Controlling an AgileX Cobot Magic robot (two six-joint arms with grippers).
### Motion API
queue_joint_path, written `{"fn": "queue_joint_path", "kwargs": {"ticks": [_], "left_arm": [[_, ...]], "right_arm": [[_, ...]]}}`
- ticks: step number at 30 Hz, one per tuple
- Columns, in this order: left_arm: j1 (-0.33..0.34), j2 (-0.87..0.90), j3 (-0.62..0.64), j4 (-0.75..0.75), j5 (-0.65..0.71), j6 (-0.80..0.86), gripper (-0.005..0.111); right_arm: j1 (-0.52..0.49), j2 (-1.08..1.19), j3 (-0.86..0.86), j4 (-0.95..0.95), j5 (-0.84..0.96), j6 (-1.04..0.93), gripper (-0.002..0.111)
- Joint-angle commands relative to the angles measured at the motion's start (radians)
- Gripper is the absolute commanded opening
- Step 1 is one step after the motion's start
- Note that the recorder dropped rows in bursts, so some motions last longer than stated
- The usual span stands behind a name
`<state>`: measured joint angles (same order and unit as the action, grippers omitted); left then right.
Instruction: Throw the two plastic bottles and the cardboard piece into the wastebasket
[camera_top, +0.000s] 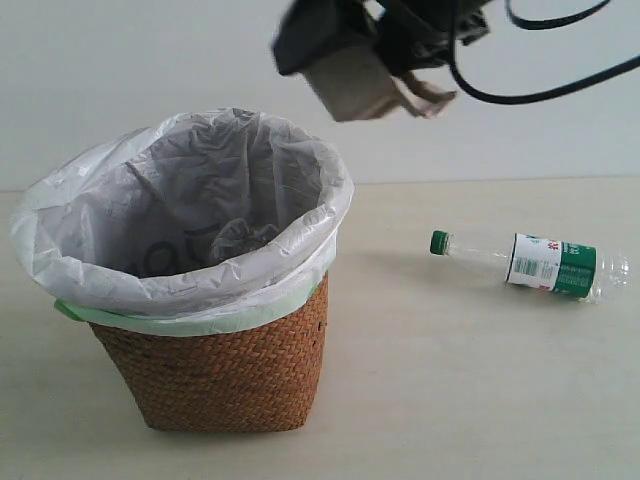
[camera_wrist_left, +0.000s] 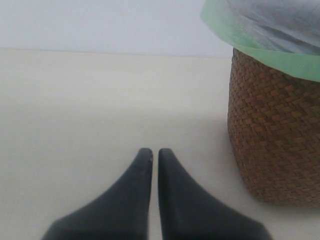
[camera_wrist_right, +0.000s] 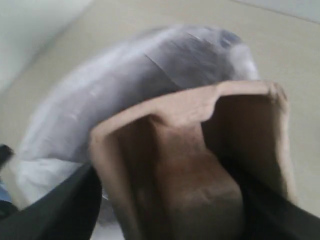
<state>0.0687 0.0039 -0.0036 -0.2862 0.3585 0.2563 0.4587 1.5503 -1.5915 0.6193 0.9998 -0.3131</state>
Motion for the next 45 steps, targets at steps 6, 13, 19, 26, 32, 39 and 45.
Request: {"fn": "queue_joint_path", "kwargs": {"ticks": [6, 13, 19, 26, 32, 39, 45], "left_arm": [[0.003, -0.004, 0.004, 0.003, 0.001, 0.005, 0.004], [0.003, -0.004, 0.004, 0.003, 0.001, 0.005, 0.004], [0.003, -0.004, 0.004, 0.003, 0.001, 0.005, 0.004], [0.003, -0.004, 0.004, 0.003, 0.001, 0.005, 0.004], [0.003, -0.004, 0.004, 0.003, 0.001, 0.005, 0.004], [0.003, -0.004, 0.004, 0.003, 0.001, 0.005, 0.004], [0.003, -0.004, 0.004, 0.003, 0.001, 0.005, 0.004]], "right_arm": [[-0.033, 0.010, 0.016, -0.465, 0.221, 0.278, 0.057], [-0.031, 0.046, 0.033, -0.476, 0.221, 0.298, 0.062], [-0.031, 0.056, 0.107, -0.527, 0.221, 0.313, 0.062], [-0.049, 0.056, 0.312, -0.762, 0.221, 0.489, 0.062], [-0.090, 0.056, 0.475, -0.710, 0.157, 0.525, 0.062], [-0.112, 0.056, 0.607, -0.700, 0.050, 0.792, 0.081], [-0.109, 0.056, 0.696, -0.685, -0.076, 0.969, 0.086]]}}
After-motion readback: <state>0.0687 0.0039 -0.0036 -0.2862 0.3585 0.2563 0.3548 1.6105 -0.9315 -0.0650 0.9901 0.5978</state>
